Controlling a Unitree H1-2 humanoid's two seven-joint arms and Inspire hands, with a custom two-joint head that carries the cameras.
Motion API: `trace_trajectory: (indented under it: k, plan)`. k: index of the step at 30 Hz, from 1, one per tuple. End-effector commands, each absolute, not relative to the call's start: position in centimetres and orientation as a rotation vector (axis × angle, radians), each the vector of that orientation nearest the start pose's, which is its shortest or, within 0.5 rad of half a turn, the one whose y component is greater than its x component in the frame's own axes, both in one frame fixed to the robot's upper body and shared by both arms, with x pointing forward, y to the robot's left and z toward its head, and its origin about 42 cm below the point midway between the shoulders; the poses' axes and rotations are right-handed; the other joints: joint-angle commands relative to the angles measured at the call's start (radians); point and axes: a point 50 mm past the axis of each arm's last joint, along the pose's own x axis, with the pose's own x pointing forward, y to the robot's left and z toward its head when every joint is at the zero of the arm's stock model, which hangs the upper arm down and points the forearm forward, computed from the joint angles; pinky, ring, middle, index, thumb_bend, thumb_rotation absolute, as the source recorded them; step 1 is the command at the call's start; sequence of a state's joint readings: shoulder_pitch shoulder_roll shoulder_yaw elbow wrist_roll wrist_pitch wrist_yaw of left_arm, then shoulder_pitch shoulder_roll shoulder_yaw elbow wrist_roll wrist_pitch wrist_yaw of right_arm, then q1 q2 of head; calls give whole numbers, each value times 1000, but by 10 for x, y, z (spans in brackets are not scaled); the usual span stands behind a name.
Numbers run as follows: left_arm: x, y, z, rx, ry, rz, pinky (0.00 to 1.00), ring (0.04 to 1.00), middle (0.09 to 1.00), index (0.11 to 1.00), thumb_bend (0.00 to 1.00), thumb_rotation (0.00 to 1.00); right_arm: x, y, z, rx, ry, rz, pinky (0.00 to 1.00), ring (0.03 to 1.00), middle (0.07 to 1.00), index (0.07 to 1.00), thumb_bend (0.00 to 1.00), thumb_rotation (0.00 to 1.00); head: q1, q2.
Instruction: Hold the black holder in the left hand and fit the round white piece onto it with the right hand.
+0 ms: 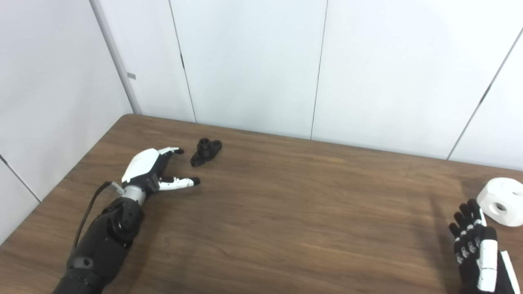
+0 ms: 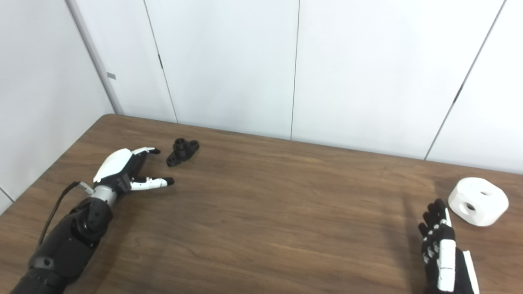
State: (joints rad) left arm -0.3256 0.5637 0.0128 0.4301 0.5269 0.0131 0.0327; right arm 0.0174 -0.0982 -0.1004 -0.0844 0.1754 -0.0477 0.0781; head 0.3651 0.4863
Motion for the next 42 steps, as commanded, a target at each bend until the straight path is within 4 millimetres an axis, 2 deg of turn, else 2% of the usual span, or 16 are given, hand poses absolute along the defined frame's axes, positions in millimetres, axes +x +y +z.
trace_trajectory:
  k: [1, 7, 12, 16, 24, 30, 34, 42]
  plan:
    - [396, 438, 182, 1081, 38, 179, 957, 930, 917, 847, 928, 554, 279, -267, 139, 66, -208, -6, 1000, 1000, 1000, 1000, 526, 1000, 6, 0]
    - [406, 437, 178, 1076, 49, 155, 956, 928, 913, 837, 920, 553, 276, -269, 142, 53, -232, 6, 997, 1000, 1000, 996, 540, 1000, 13, -4]
    - [414, 432, 177, 1055, 47, 156, 951, 922, 899, 812, 907, 495, 275, -270, 143, 50, -227, 2, 968, 990, 990, 981, 617, 996, 7, 1]
    - [420, 430, 177, 1052, 46, 153, 930, 911, 889, 799, 904, 476, 273, -267, 148, 58, -233, 2, 950, 982, 985, 969, 616, 987, -3, 6]
    - [429, 421, 176, 1060, 51, 114, 961, 917, 891, 790, 908, 445, 270, -258, 157, 60, -246, -3, 884, 950, 958, 945, 657, 954, -22, 10]
    - [434, 419, 174, 1066, 47, 96, 965, 916, 888, 781, 947, 379, 266, -248, 165, 81, -249, -4, 956, 978, 978, 967, 634, 967, -34, 19]
    - [435, 418, 174, 1076, 40, 82, 954, 908, 881, 771, 963, 310, 263, -244, 173, 78, -256, -8, 995, 999, 998, 996, 573, 998, -43, 26]
    - [436, 418, 169, 1087, 60, 58, 961, 912, 881, 767, 932, 307, 263, -243, 182, 71, -273, -9, 999, 1000, 1000, 1000, 507, 1000, -53, 37]
